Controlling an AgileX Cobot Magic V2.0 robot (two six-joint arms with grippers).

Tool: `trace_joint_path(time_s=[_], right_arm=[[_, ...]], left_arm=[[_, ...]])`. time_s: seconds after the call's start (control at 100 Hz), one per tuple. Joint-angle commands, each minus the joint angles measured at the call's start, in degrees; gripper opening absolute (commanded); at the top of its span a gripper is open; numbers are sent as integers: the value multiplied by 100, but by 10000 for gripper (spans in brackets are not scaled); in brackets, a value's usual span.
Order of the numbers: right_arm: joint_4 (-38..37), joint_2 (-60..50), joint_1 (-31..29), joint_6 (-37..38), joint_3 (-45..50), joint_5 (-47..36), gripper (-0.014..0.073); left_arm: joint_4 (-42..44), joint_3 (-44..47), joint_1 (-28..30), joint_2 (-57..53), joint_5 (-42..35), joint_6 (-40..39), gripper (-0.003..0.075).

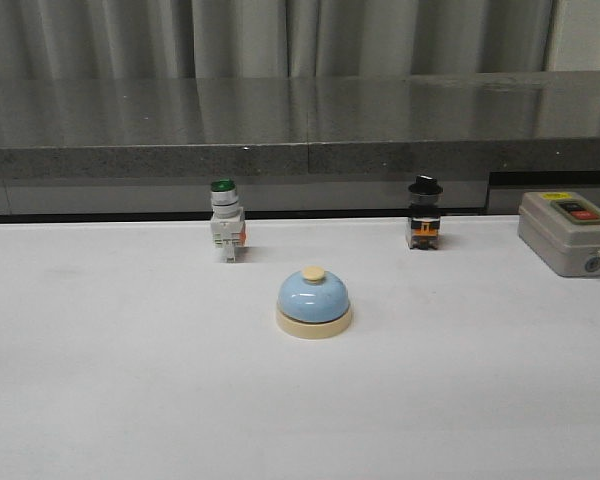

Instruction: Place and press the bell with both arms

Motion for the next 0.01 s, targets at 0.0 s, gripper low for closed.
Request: trace_joint_path(time_s=[0.0], right_arm=[[-39, -85, -32, -23, -76, -503, -60]], left_arm=[[-40, 241, 9, -169, -446, -50, -20]])
